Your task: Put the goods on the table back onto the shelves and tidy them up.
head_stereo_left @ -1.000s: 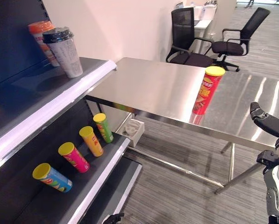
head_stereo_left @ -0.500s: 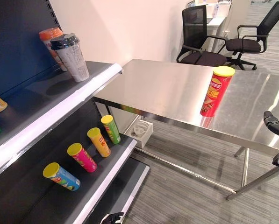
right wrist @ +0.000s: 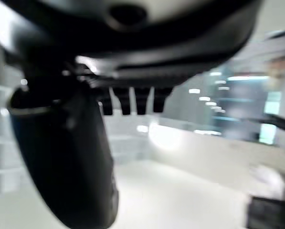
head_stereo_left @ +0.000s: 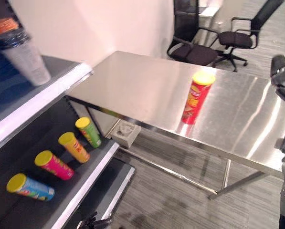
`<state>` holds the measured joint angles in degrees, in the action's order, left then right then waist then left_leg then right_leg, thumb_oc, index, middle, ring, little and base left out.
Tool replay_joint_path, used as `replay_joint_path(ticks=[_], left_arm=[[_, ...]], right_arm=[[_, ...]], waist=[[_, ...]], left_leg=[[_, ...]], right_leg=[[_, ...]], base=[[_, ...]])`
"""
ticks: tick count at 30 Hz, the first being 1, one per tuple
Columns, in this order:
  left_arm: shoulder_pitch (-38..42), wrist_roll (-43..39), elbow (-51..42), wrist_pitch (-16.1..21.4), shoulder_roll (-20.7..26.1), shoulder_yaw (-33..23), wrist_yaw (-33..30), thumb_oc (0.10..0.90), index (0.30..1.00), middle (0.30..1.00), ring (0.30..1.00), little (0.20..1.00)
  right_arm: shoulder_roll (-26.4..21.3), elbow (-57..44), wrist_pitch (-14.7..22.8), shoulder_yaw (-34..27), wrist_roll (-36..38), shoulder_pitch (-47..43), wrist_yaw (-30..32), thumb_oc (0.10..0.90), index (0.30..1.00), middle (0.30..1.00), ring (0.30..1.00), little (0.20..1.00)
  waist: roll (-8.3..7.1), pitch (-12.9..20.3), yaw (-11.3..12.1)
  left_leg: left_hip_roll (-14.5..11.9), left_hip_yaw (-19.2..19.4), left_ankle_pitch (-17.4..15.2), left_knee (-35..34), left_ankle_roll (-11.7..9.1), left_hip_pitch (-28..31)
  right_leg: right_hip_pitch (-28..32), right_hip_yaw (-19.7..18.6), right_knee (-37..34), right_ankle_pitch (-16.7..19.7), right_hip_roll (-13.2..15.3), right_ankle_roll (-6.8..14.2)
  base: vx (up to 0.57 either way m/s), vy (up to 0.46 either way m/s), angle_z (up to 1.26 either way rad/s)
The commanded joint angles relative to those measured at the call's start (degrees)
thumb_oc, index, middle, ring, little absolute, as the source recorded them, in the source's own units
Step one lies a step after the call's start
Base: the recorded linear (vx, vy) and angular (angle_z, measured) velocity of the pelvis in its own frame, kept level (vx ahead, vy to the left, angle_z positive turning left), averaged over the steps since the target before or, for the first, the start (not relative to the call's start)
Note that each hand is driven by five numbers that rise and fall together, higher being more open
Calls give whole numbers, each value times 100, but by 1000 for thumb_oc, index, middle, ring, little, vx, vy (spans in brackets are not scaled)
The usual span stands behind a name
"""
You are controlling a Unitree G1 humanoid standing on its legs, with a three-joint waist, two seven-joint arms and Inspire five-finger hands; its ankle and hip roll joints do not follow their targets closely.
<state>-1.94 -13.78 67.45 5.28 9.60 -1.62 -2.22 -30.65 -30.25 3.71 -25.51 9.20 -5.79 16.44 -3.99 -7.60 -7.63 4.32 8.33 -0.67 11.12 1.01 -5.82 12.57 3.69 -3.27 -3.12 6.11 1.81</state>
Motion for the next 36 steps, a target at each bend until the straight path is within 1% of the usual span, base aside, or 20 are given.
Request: replay_joint_path(ticks=[1, 3, 4, 8, 11, 12, 13, 14, 15, 16, 17, 18, 19, 21, 22, 24, 26, 28, 36], left_arm=[[251, 404, 251, 50, -259, 795, 63, 800, 900, 900, 900, 900], [370, 421, 307, 25, -255, 935, 33, 800, 900, 900, 900, 900], [390, 407, 312, 33, -262, 948, 25, 800, 900, 900, 900, 900], [319, 359, 404, 51, -319, 867, 9, 800, 900, 900, 900, 900], [191, 339, 481, 77, -372, 771, -12, 800, 900, 900, 900, 900], [199, 331, 476, 85, -353, 770, -24, 800, 900, 900, 900, 900], [202, 334, 485, 92, -333, 785, -43, 800, 900, 900, 900, 900], [202, 334, 486, 93, -331, 784, -43, 800, 900, 900, 900, 900], [199, 343, 500, 91, -322, 817, -47, 800, 900, 900, 900, 900], [188, 348, 490, 73, -321, 823, -44, 800, 900, 900, 900, 900], [179, 351, 473, 66, -305, 811, -46, 800, 900, 900, 900, 900], [161, 367, 444, 60, -290, 805, -40, 800, 900, 900, 900, 900], [157, 369, 410, 71, -256, 814, -30, 800, 900, 900, 900, 900], [175, 361, 381, 121, -226, 829, 14, 800, 900, 900, 900, 900], [196, 343, 417, 114, -242, 830, 29, 800, 900, 900, 900, 900], [230, 347, 447, 81, -277, 856, 58, 800, 900, 900, 900, 900], [310, 446, 460, 90, -300, 1047, 109, 800, 900, 900, 900, 900], [324, 475, 456, 85, -310, 1079, 125, 800, 900, 900, 900, 900], [288, 378, 395, 70, -353, 981, 225, 800, 900, 900, 900, 900]], right_arm=[[-321, -22, 431, -363, -503, -340, 194, 800, 900, 900, 900, 900], [-383, -307, 495, -343, -558, -303, 214, 800, 900, 900, 900, 900], [-409, -345, 525, -319, -558, -300, 235, 800, 900, 900, 900, 900], [-500, -422, 579, -196, -557, -357, 310, 800, 900, 900, 900, 900], [-395, -457, 583, -25, -528, -397, 241, 800, 900, 900, 900, 900], [-316, -507, 598, 149, -428, -425, 145, 800, 900, 900, 900, 900], [-268, -513, 606, 222, -356, -419, 96, 800, 900, 900, 900, 900], [-266, -515, 605, 223, -355, -418, 94, 800, 900, 900, 900, 900], [-158, -532, 608, 367, -228, -409, 5, 800, 900, 900, 900, 900], [-72, -558, 598, 428, -143, -386, -65, 800, 900, 900, 900, 900], [11, -562, 588, 454, -46, -318, -137, 800, 900, 900, 900, 900], [81, -571, 571, 431, -4, -219, -191, 800, 900, 900, 900, 900], [196, -545, 544, 468, 96, -127, -290, 800, 900, 900, 900, 900], [329, -563, 464, 526, 204, 38, -495, 800, 900, 900, 900, 900], [384, -678, 443, 663, 310, 53, -613, 800, 900, 900, 900, 900], [398, -662, 436, 882, 488, 87, -734, 800, 900, 900, 900, 900], [328, -748, 423, 1097, 620, 196, -962, 800, 900, 900, 900, 900], [307, -758, 410, 1142, 655, 227, -1031, 800, 900, 900, 900, 900], [142, -598, 376, 1546, 1157, 576, -1442, 800, 900, 900, 900, 900]], waist=[[148, 336, -219], [175, 349, -369], [178, 347, -386], [202, 325, -409], [230, 274, -392], [272, 239, -366], [291, 226, -354], [286, 226, -355], [336, 221, -310], [368, 217, -273], [400, 209, -251], [409, 204, -261], [393, 209, -269], [323, 254, -255], [310, 295, -217], [296, 311, -168], [282, 283, -173], [283, 275, -174], [295, 275, -169]], left_leg=[[-451, 179, -352, -757, -62, 1168], [-493, 294, -131, -1382, -59, 1454], [-497, 329, -79, -1528, -55, 1515], [-517, 404, -116, -1612, -32, 1565], [-533, 526, -198, -1612, -17, 1636], [-567, 614, -196, -1612, -27, 1638], [-579, 645, -184, -1612, -37, 1642], [-576, 644, -184, -1612, -36, 1643], [-623, 703, -175, -1612, -51, 1637], [-666, 730, -170, -1612, -59, 1621], [-700, 707, -163, -1612, -73, 1612], [-710, 653, -163, -1612, -79, 1598], [-686, 574, -166, -1612, -78, 1557], [-601, 478, -145, -1612, -67, 1489], [-589, 486, -141, -1612, -64, 1493], [-588, 475, -137, -1612, -61, 1523], [-568, 405, -112, -1612, -36, 1553], [-564, 387, -106, -1612, -29, 1565], [-534, 258, -122, -1612, -9, 1671]], right_leg=[[-438, -385, 322, 483, -415, 60], [-584, -391, 475, 383, -466, 58], [-602, -387, 501, 361, -480, 63], [-825, -382, 829, 278, -528, 111], [-971, -227, 1192, 187, -490, 201], [-1051, -17, 1448, 153, -366, 271], [-1061, 76, 1535, 159, -307, 300], [-1066, 76, 1548, 151, -303, 302], [-1106, 327, 1720, 166, -103, 357], [-1115, 494, 1784, 190, 56, 369], [-1111, 562, 1817, 218, 191, 382], [-1133, 554, 1843, 249, 264, 390], [-1098, 411, 1701, 263, 298, 406], [-933, 6, 1302, 225, 185, 388], [-880, -58, 1192, 207, 179, 382], [-882, -99, 1189, 253, 177, 379], [-862, -116, 1252, 237, 132, 344], [-861, -89, 1292, 220, 134, 337], [-834, 17, 1491, 187, 161, 337]], base=[[-25, 144, -36], [-58, 126, -11], [-63, 97, -10], [-47, 74, 0], [-19, 73, -8], [-63, 70, -31], [-47, 47, -50], [-38, 29, -51], [-38, -7, -37], [-51, -20, -19], [-36, -32, -14], [-38, -17, -10], [-41, 2, -11], [-18, 7, -2], [1, 9, 11], [-6, -10, 8], [-41, 2, -7], [-20, 6, 0], [-23, 13, 10]])
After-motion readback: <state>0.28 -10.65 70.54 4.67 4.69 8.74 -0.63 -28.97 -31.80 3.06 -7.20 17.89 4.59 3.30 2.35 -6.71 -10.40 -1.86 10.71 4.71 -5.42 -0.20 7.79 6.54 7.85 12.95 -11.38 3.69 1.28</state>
